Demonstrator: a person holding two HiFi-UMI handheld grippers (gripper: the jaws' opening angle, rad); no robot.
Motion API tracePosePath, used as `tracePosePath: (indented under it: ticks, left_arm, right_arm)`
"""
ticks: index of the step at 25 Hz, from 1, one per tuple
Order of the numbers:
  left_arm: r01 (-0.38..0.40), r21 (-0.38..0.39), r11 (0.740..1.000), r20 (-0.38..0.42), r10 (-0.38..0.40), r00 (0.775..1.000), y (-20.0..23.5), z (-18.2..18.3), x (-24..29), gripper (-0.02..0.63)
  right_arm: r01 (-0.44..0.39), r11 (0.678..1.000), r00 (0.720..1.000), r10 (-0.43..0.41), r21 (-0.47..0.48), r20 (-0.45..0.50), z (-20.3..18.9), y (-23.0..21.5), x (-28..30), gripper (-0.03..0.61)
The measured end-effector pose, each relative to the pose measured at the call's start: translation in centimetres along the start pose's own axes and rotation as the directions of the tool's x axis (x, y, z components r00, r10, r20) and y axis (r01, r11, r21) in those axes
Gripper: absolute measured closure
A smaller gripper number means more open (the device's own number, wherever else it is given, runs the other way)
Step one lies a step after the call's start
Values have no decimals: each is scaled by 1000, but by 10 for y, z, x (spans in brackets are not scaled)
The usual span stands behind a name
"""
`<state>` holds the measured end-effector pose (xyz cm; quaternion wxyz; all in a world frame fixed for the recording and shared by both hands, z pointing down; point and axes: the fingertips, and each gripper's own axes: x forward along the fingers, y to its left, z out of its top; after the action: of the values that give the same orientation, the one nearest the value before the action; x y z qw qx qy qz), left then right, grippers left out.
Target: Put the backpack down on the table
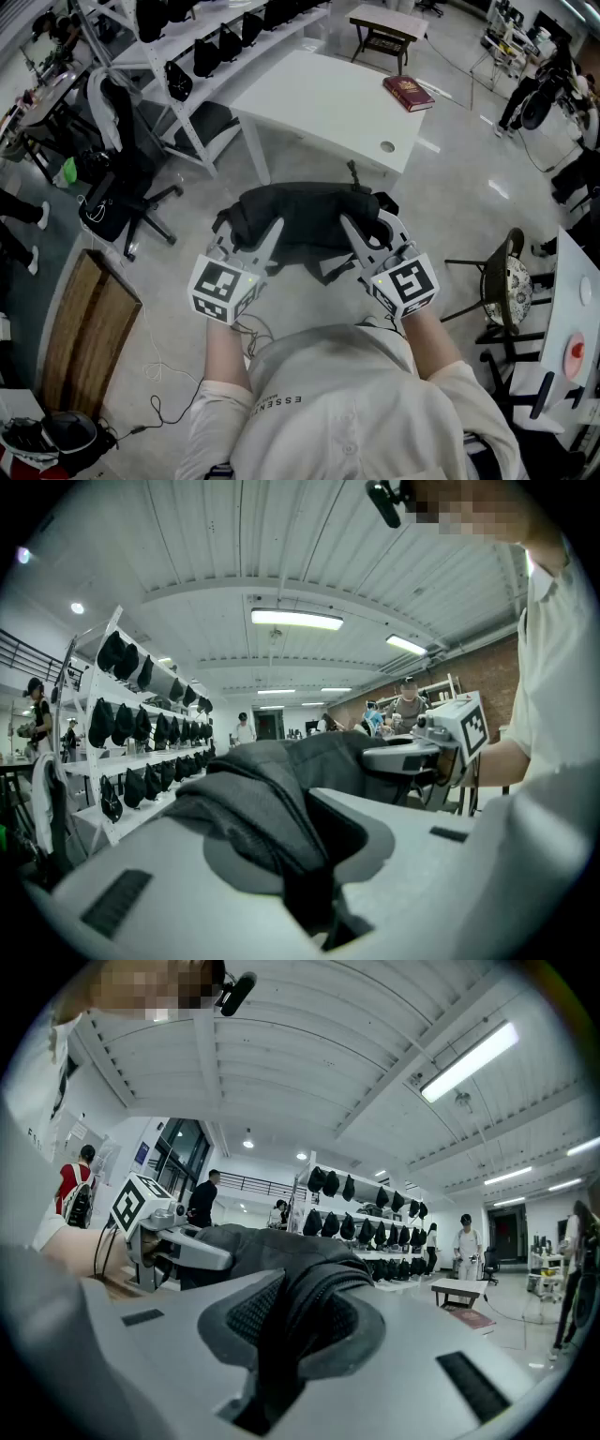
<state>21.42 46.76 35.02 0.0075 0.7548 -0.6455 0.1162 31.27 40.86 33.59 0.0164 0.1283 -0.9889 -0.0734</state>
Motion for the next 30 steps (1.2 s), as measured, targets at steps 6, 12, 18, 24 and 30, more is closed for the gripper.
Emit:
tracePosePath:
  ticks: [6,12,18,24,30]
  left_arm:
    - [-5,-3,1000,5,5,1000,6,1,1,541]
    - [-13,12,1000,10,13,1000,12,5,-3,541]
    - [-38,11,999,0,38,999,19,-1,3,541]
    - [-57,-15,998,-15,57,998,46,-15,20,541]
    - [-109,-21,994,-33,108,994,94,-24,59,541]
  right_arm:
    - [-1,1000,1000,1,-3,6,2,-1,6,511]
    - [0,1000,1000,0,-2,26,6,3,11,511]
    - [-19,999,999,18,31,30,-1,-3,22,511]
    - [-54,997,999,53,55,9,-16,-17,56,509]
    - [-86,992,996,87,95,0,-34,-52,116,509]
